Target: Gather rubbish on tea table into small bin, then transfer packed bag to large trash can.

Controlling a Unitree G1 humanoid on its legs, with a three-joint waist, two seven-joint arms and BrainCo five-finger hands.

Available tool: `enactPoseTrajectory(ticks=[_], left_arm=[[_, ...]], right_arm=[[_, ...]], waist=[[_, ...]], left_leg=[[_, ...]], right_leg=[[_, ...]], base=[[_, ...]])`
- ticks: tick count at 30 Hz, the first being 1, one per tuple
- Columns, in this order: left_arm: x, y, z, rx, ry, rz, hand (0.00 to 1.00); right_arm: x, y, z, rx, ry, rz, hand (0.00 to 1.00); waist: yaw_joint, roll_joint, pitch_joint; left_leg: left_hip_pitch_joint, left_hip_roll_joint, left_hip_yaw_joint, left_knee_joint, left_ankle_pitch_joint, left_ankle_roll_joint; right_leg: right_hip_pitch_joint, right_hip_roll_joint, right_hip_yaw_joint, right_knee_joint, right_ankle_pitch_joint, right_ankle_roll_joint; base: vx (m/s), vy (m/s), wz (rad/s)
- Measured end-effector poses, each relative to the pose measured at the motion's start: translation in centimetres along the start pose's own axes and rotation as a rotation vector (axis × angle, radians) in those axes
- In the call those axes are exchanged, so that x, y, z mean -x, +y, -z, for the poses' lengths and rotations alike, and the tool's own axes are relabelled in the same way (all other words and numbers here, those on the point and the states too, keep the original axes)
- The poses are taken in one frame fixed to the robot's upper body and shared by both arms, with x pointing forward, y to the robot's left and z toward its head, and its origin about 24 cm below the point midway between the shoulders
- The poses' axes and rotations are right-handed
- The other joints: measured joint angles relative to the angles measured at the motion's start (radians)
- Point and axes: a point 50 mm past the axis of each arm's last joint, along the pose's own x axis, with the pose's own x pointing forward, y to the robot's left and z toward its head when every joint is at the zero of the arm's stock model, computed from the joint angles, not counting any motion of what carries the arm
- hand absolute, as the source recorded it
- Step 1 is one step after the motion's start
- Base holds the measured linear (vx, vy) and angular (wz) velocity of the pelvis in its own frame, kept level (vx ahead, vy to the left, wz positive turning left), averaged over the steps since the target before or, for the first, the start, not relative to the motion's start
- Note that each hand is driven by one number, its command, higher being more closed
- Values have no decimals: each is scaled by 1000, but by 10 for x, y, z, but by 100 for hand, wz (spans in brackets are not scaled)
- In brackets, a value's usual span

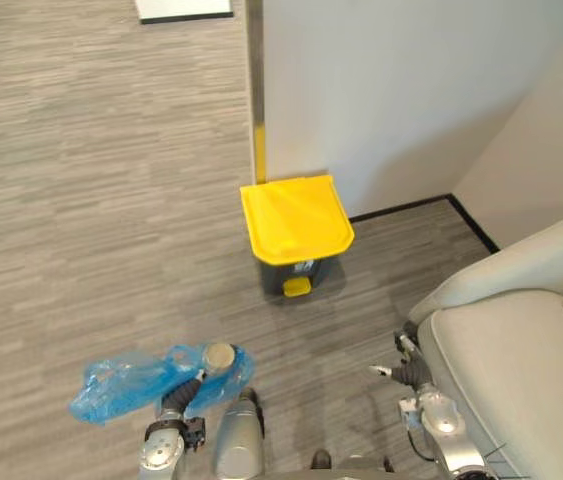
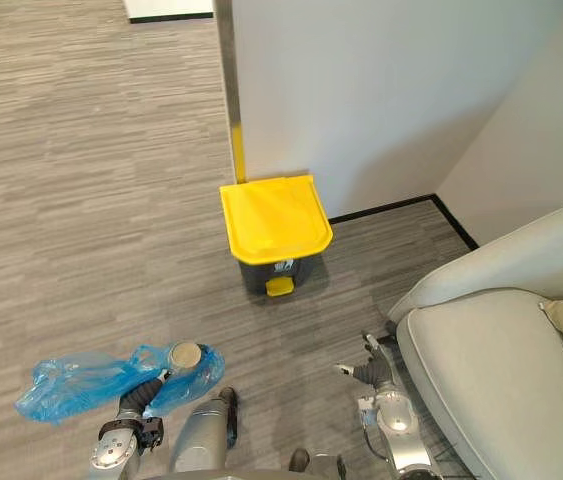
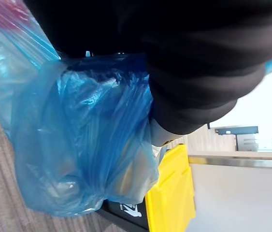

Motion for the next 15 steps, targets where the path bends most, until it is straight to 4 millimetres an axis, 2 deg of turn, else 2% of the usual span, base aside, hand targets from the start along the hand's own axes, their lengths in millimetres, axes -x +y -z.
enactPoseTrajectory(ticks=[1, 2, 4, 6, 8, 11, 12, 13, 14, 15], left_arm=[[-2, -2, -2, 7, -4, 3, 100], [-1, -3, 0, 9, 1, 3, 100], [3, 1, 4, -2, 14, -1, 100], [3, 7, 4, -26, 19, -8, 100], [1, 11, 1, -42, 10, -11, 100], [0, 13, -1, -52, 2, -11, 100], [0, 13, -1, -53, 2, -12, 100], [0, 14, 0, -56, 8, -14, 100], [0, 11, 1, -46, 11, -13, 100], [2, 6, 1, -28, 5, -5, 100]], right_arm=[[0, -1, 1, 5, 3, 1, 0], [0, 0, 1, 5, 3, -1, 0], [1, 5, 2, 23, 5, -16, 0], [5, 9, 9, 29, 27, -27, 0], [7, 11, 11, 22, 35, -30, 0], [7, 9, 11, 23, 36, -26, 0], [7, 10, 14, 22, 50, -28, 0], [9, 10, 18, 22, 65, -28, 0], [10, 8, 20, 22, 76, -21, 0], [12, 5, 23, 25, 83, -12, 0]], waist=[[10, -6, -2], [14, -6, -2], [-6, -1, 1], [-10, 4, 2], [-27, -9, -5], [-35, -4, -3], [-31, -12, -8], [-32, -17, -11], [-33, -10, -18], [-23, 10, -29]], left_leg=[[20, -9, 39, 20, -48, 9], [39, -17, 51, 24, -65, 19], [128, -42, 72, 23, -129, 51], [185, -53, 67, 15, -158, 64], [214, -66, 42, -8, -167, 65], [268, -67, -13, -35, -179, 42], [288, -72, -32, -34, -194, 15], [302, -72, -49, -30, -205, -4], [311, -63, -64, -30, -207, -10], [309, -39, -74, -33, -200, -28]], right_leg=[[-38, -31, 20, 107, -23, 28], [-52, -48, 23, 165, -29, 38], [-155, -112, 17, 488, -8, 73], [-229, -132, 9, 630, -30, 46], [-286, -129, -14, 612, -48, 27], [-341, -71, 23, 403, -40, 26], [-348, -46, 48, 272, 22, 17], [-343, -42, 46, 231, 119, 1], [-324, -40, 29, 223, 118, -3], [-302, -26, 7, 200, 115, -16]], base=[[396, 276, -50], [382, 262, -52], [365, 241, -16], [362, 142, 24], [369, 32, 60], [399, -70, 64], [466, -155, 67], [383, -138, 71], [313, -124, 50], [293, -124, 29]])
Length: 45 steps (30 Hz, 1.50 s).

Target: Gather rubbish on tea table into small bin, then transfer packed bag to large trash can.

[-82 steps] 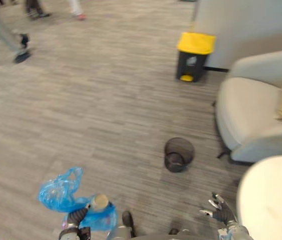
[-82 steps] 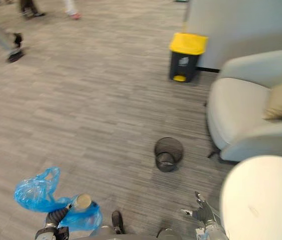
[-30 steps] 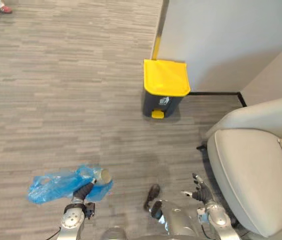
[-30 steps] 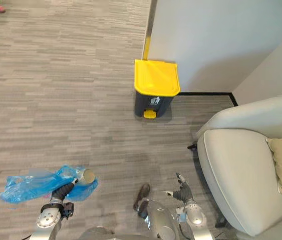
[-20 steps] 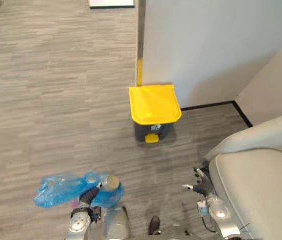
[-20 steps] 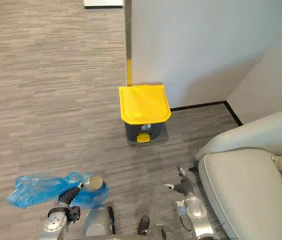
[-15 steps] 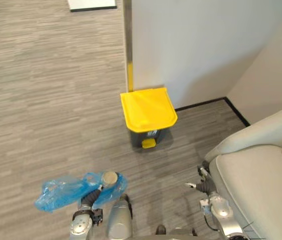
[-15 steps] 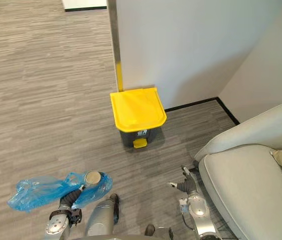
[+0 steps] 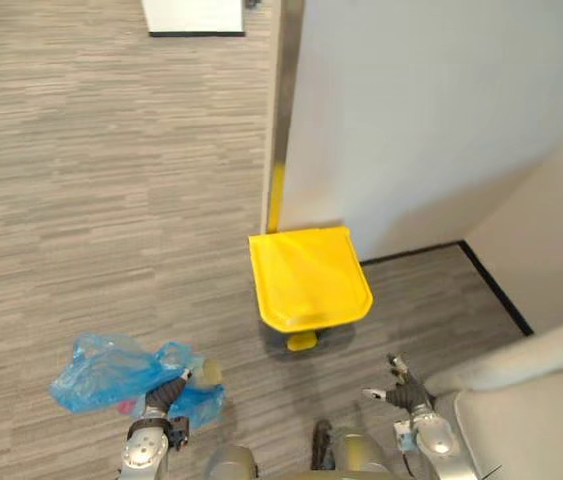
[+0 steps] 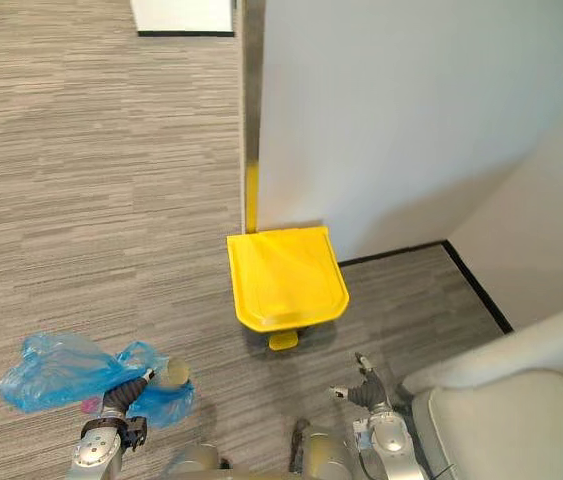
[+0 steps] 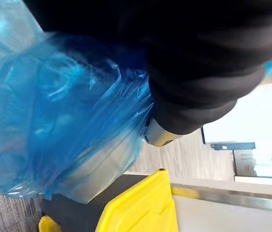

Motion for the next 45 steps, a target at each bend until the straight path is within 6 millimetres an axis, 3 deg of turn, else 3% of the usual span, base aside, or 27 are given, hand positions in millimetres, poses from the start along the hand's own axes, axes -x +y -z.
enactPoseTrajectory(ticks=[1, 3, 4, 5, 7, 8, 9, 10, 13, 24, 28, 30, 32, 36, 37, 39, 41, 43, 45], left_arm=[[0, -3, 0, 9, 1, 2, 100], [2, -11, 2, 40, 9, 11, 100], [1, -12, 1, 43, 6, 14, 100], [1, -12, -1, 43, -3, 15, 100], [0, -14, -3, 43, -11, 23, 100], [-3, -16, -7, 41, -22, 32, 100], [-2, -19, -6, 40, -21, 42, 100], [-3, -15, -3, 23, -7, 38, 100], [-2, -7, 0, -3, 6, 31, 100], [5, 2, 19, -12, 86, 4, 100], [5, 2, 22, -12, 95, 2, 100], [5, 1, 23, -9, 102, 4, 100], [6, -1, 25, -3, 110, 6, 100], [7, -3, 25, 0, 111, 10, 100], [4, -3, 22, 0, 98, 9, 100], [4, 1, 22, -12, 99, 4, 100], [-3, 4, 13, -33, 69, 6, 100], [-20, 4, -8, -56, 2, 13, 100], [-25, 6, -15, -60, -15, -4, 100]], right_arm=[[-1, -2, -2, 2, -7, 4, 0], [0, -6, -1, -6, -6, 21, 0], [0, -7, -1, -13, -3, 29, 0], [3, -9, 5, -35, 18, 51, 0], [4, -15, 8, -60, 31, 85, 0], [5, -21, 10, -70, 36, 117, 0], [5, -28, 11, -67, 38, 138, 0], [4, -25, 14, -76, 61, 134, 0], [5, -18, 15, -95, 66, 121, 0], [7, -22, 32, -87, 148, 131, 0], [1, -22, 24, -57, 127, 114, 0], [-7, -20, 13, -34, 93, 95, 0], [-15, -20, -2, -9, 51, 84, 0], [-17, -20, -6, -4, 40, 82, 0], [-19, -20, -8, -4, 39, 81, 0], [-21, -17, -13, -11, 25, 77, 0], [-21, -18, -15, -12, 18, 83, 0], [-16, -23, -5, -19, 49, 113, 0], [-12, -24, 5, -15, 86, 116, 0]], waist=[[0, 9, -1], [-7, 24, 1], [-4, 22, 1], [-7, 17, 5], [-9, 8, 10], [-8, 7, 8], [-9, 26, 0], [3, 5, -1], [-5, -13, -11], [-12, 12, -16], [-9, 22, -21], [-9, 22, -21], [-8, 31, -15], [-10, 21, 12], [-7, 9, 26], [0, 34, 54], [-6, 33, 86], [-20, 14, 124], [-35, 7, 131]], left_leg=[[-1, 8, 1, 0, 3, -5], [-29, 24, 2, 81, 35, -68], [-43, 27, 11, 105, 23, -57], [-59, 66, 58, 119, 14, -43], [-103, 110, 124, 115, 14, -43], [-128, 131, 195, 33, 45, -37], [-142, 149, 224, -48, 170, -23], [-139, 123, 232, -40, 157, -24], [-131, 82, 236, -55, 159, -21], [-66, 97, 273, -124, 170, -29], [-81, 111, 309, -115, 168, -27], [-101, 117, 320, -92, 156, -18], [-137, 131, 316, -11, 99, -7], [-152, 94, 274, 91, -8, 13], [-132, 84, 266, 95, -23, 39], [-112, 96, 254, 116, -34, 61], [-93, 99, 227, 142, -51, 82], [-85, 73, 160, 194, -91, 80], [-81, 58, 98, 243, -134, 65]], right_leg=[[9, 3, -9, -12, -1, -3], [81, 2, -42, -80, -1, -12], [104, 0, -46, -99, -1, -12], [169, -7, -71, -139, 1, -16], [207, -25, -103, -163, 1, -15], [217, -42, -117, -166, -4, -4], [217, -38, -125, -168, -11, 15], [215, -56, -112, -180, -25, 38], [238, -88, -93, -217, -18, 44], [243, -62, -31, -247, -1, 56], [207, -52, 18, -263, 35, 57], [189, -48, 49, -280, 62, 64], [153, -42, 84, -250, 63, 78], [79, -95, 91, -20, -47, 96], [21, -120, 61, 115, -51, 66], [-50, -109, 13, 170, -73, 51], [-108, -92, -14, 78, -37, 74], [-140, -101, -49, -141, 76, 131], [-117, -105, -40, -162, 95, 132]], base=[[406, -184, 23], [316, -152, 38], [287, -105, 52], [208, -57, 55], [145, 17, 54], [127, 118, 38], [140, 161, 25], [110, 145, 10], [107, 126, 7], [-8, -19, -16], [-66, 15, -39], [-93, 60, -53], [-124, 111, -46], [-105, 145, -2], [-42, 155, 2], [-5, 140, -10], [74, 42, 30], [136, -33, 92], [235, -127, 108]])
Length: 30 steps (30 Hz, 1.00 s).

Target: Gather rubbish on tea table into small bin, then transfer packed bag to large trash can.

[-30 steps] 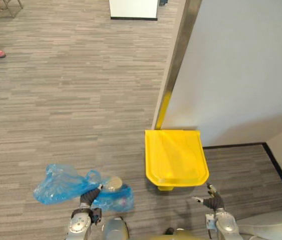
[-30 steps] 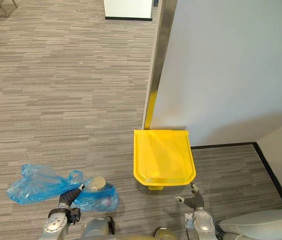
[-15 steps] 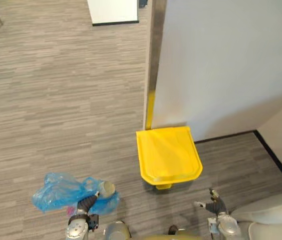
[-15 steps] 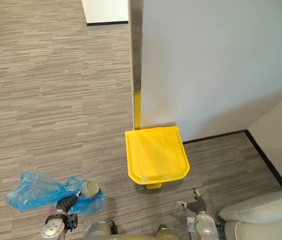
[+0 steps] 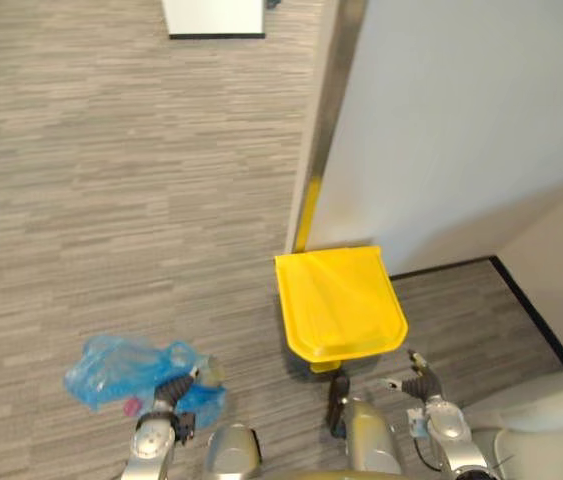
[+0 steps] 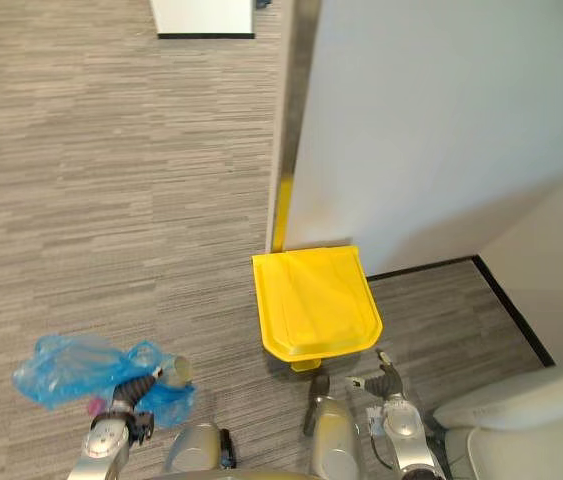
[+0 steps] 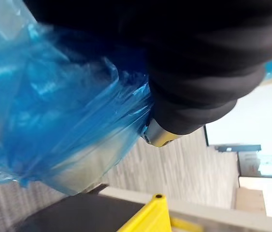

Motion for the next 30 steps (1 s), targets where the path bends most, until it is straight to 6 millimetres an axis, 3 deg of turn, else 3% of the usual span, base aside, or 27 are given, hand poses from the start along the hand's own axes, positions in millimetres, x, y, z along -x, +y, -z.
enactPoseTrajectory(ticks=[2, 4, 6, 7, 11, 14, 21, 25, 29, 30], left_arm=[[-3, -5, -4, 14, -11, 5, 100], [-4, -7, -7, 2, -20, 21, 100], [-5, -11, -8, 5, -25, 33, 100], [-5, -16, -8, 12, -25, 45, 100], [-9, -26, -17, 10, -53, 94, 100], [-12, -24, -22, 6, -69, 93, 100], [-8, -21, -14, -2, -45, 88, 100], [-8, -21, -15, -2, -47, 83, 100], [-6, -21, -12, 1, -38, 68, 100], [-5, -22, -11, 5, -36, 68, 100]], right_arm=[[1, -8, 4, 4, 16, 19, 0], [4, -22, 3, -75, -3, 99, 0], [6, -28, 3, -123, -8, 121, 0], [6, -28, 0, -161, -14, 134, 0], [5, -26, -5, -201, -36, 130, 0], [1, -10, -17, -238, -71, 85, 0], [-6, 14, -43, -170, -145, -4, 0], [-7, 24, -52, -125, -159, -43, 0], [-6, 22, -64, -92, -190, -7, 0], [-6, 9, -76, -120, -243, 57, 0]], waist=[[5, 20, 8], [-3, 37, 11], [1, 36, 9], [4, 41, 6], [-6, 42, -1], [-32, 34, -8], [-26, 9, -22], [-28, 11, -23], [-30, 21, -25], [-33, 30, -27]], left_leg=[[26, 2, -73, 18, -38, -26], [42, -3, -151, -28, -41, -53], [69, 9, -177, -66, -44, -74], [81, 37, -178, -104, -33, -101], [73, 79, -171, -151, 7, -143], [40, 91, -159, -156, 11, -144], [-4, 72, -184, -227, 47, -164], [3, 97, -189, -302, 92, -191], [17, 129, -191, -363, 149, -210], [20, 137, -191, -377, 164, -219]], right_leg=[[34, 13, 19, 29, 7, 1], [-7, 18, 30, 185, -117, -18], [-24, 19, 18, 272, -180, -30], [-25, 38, 0, 285, -194, -33], [-42, 73, -18, 267, -199, -35], [-74, 85, -19, 253, -194, -43], [-130, 86, -3, 223, -171, -64], [-155, 113, -9, 219, -172, -64], [-156, 144, -37, 208, -173, -67], [-156, 148, -45, 205, -175, -71]], base=[[326, -165, 81], [319, -184, 73], [392, -215, 48], [426, -252, 12], [220, -160, -10], [59, -82, -8], [-76, -92, 4], [-7, -197, -2], [29, -181, 7], [1, -169, 9]])
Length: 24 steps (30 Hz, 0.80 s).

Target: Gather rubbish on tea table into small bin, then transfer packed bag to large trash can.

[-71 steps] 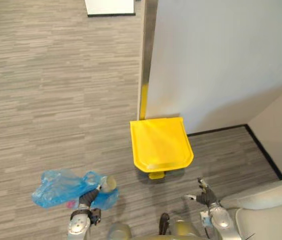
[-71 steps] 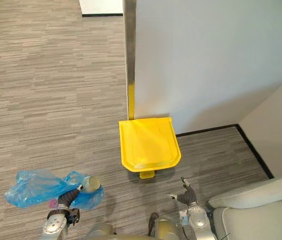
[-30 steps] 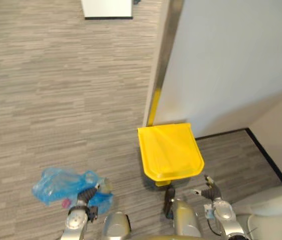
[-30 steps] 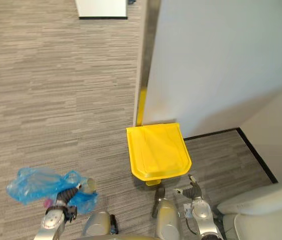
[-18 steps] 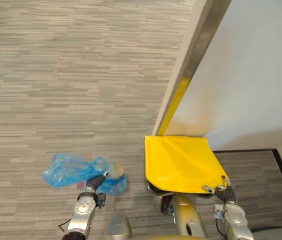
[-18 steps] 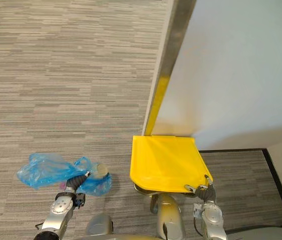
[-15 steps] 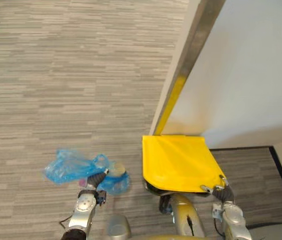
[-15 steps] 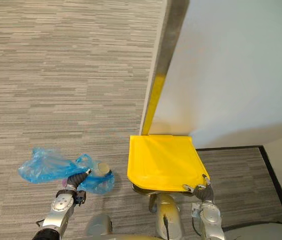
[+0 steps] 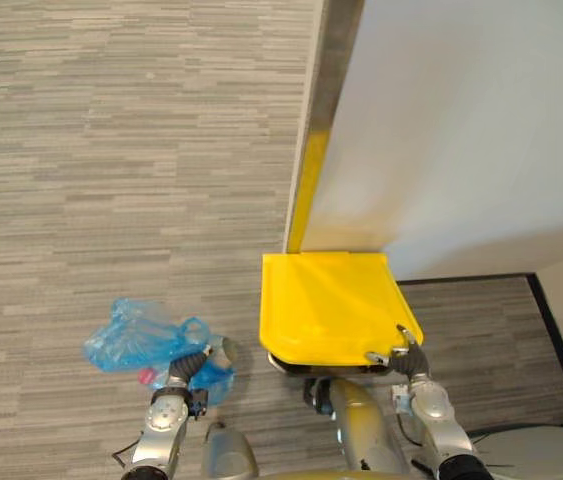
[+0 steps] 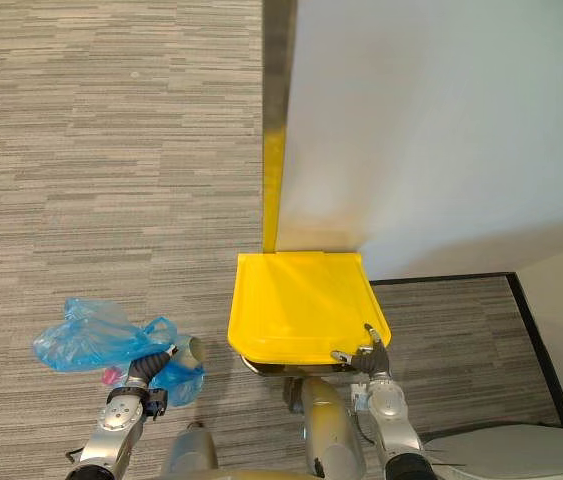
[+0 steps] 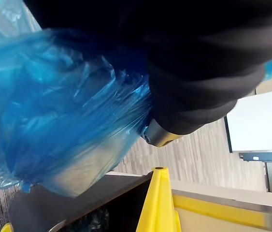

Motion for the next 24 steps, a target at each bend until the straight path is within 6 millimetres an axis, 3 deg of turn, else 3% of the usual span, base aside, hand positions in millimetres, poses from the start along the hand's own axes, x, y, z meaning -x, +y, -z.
enactPoseTrajectory(ticks=[3, 4, 6, 8, 10, 11, 13, 15, 17, 19, 20, 22, 23, 24], left_arm=[[6, -5, 4, 17, 7, 5, 100], [8, -7, 4, 26, 2, 8, 100], [9, -9, 1, 35, -17, 11, 100], [9, -10, -1, 40, -29, 12, 100], [11, -8, 0, 39, -28, 4, 100], [15, -2, 6, 30, -10, -6, 100], [20, 1, 13, 20, 13, -11, 100], [20, -2, 13, 23, 15, -3, 100], [19, 2, 13, 8, 16, -7, 100], [14, 6, 6, -7, -8, -10, 100], [13, 7, 5, -7, -11, -13, 100], [7, 8, -4, -4, -39, -18, 100], [4, 8, -8, -4, -52, -19, 100], [-1, 7, -15, -1, -74, -18, 100]], right_arm=[[0, -32, -47, -59, -206, 141, 0], [1, -37, -54, -69, -237, 165, 0], [2, -43, -50, -86, -224, 199, 0], [10, -56, -37, -85, -186, 300, 0], [21, -81, -30, -79, -185, 436, 0], [25, -98, -26, -91, -184, 525, 0], [32, -108, -14, -98, -161, 573, 0], [29, -113, -5, -111, -127, 561, 0], [23, -94, 16, -154, -24, 476, 0], [21, -59, 43, -137, 115, 288, 0], [20, -49, 44, -131, 131, 240, 0], [7, -14, 33, -97, 118, 59, 0], [4, -6, 28, -88, 104, 20, 0], [-3, 14, 12, -64, 57, -69, 0]], waist=[[-14, 25, -27], [-12, 34, -39], [-12, 44, -42], [-17, 47, -41], [-21, 28, -39], [-35, 5, -51], [-49, -28, -68], [-46, -5, -53], [-43, -2, -47], [-19, -6, -38], [-18, -10, -38], [-17, 10, -3], [-19, 11, 5], [-12, 6, 11]], left_leg=[[10, 6, -2, -39, 17, -5], [13, 6, -3, -52, 20, -12], [-6, 4, 4, 29, 16, -18], [-56, 4, 59, 150, -28, 5], [-41, 5, 45, 131, -56, -6], [-26, 0, 41, 81, -51, -11], [-5, -8, 35, 53, -38, -34], [-24, 8, 39, 132, -56, -10], [-23, 23, 44, 115, -64, -12], [-5, 21, 35, 54, -57, -23], [-3, 22, 27, 40, -55, -24], [-17, 19, 2, 32, -48, -42], [-44, 15, 0, 99, -50, -40], [-114, -15, 1, 281, -54, -32]], right_leg=[[0, 5, -8, -13, 5, -18], [1, 7, -8, -21, 12, -27], [5, 0, -14, -20, 13, -28], [14, -1, -25, -1, 14, -27], [13, 0, -7, 19, 14, -28], [16, 16, 19, -10, 17, -31], [24, 30, 25, -38, 28, -47], [27, 58, 12, -25, 30, -48], [18, 62, 14, -17, 28, -47], [12, 65, 9, -20, 24, -52], [12, 65, 2, -21, 22, -54], [10, 64, -31, -37, 17, -63], [4, 61, -37, -38, 17, -64], [-8, 56, -53, -40, 20, -62]], base=[[-23, -128, 7], [-30, -84, 9], [-36, -39, 16], [-93, 10, 18], [-98, -30, 14], [-28, -69, 6], [7, -77, 6], [-19, -44, -13], [-25, -71, -3], [8, -118, 11], [11, -157, 28], [3, -139, 36], [-98, -123, 20], [-126, -112, 8]])
